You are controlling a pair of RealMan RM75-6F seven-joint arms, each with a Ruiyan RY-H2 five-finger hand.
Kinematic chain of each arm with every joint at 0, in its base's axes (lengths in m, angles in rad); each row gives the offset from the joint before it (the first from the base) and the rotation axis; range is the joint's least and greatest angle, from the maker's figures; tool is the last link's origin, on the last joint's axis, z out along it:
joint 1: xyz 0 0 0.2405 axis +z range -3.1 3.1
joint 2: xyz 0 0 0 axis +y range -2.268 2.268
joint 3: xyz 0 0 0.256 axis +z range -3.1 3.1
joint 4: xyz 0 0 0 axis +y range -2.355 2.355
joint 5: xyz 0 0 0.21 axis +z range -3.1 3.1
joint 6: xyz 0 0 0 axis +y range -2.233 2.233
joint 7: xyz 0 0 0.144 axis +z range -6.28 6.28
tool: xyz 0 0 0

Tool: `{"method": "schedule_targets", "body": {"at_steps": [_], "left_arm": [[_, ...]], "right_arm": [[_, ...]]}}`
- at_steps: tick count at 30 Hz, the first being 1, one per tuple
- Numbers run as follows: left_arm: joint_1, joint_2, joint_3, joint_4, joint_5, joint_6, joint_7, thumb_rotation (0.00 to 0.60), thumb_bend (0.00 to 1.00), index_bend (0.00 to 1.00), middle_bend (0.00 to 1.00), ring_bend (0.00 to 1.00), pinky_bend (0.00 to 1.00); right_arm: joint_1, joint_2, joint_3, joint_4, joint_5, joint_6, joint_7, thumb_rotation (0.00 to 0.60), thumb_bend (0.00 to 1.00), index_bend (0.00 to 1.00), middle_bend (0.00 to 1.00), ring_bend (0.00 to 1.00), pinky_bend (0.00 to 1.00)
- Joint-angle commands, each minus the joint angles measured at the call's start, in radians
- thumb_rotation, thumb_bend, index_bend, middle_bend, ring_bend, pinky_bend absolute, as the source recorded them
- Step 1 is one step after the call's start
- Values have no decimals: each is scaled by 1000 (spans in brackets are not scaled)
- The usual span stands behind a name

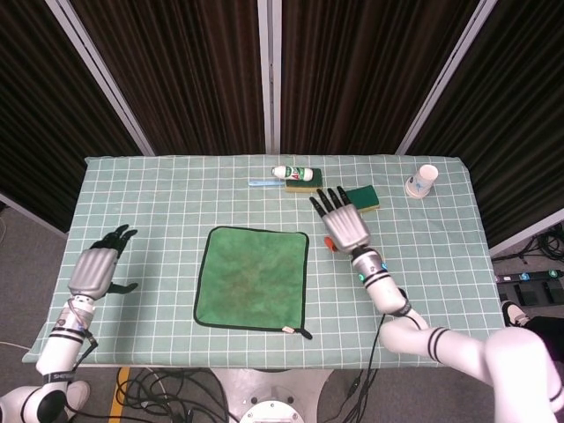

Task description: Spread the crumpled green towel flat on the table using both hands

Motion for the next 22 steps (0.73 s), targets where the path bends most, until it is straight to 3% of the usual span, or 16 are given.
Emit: {"method": "schedule_targets", "body": {"at_steps": [1,9,15,22], "left_arm": [[40,-34,-8,47,4,74,28,600,0,158,155,152,264],[125,-38,10,54,52,207,33,600,0,159,155,152,257],[188,-45,34,33,96,306,79,600,0,159,155,152,253],[245,-50,56,21,166,395,107,600,0,159,155,152,248]], "right_arm": [[-190,238,-87,-261,-106,194,96,509,195,0,16,0,0],[-403,403,-203,-376,-283,430,278,511,195,0,17,0,0],[-527,426,-262,-389,-353,541,379,508,195,0,18,0,0],[-624,460,-286,-401,-357,586,468,516,194,0,18,0,0]]}}
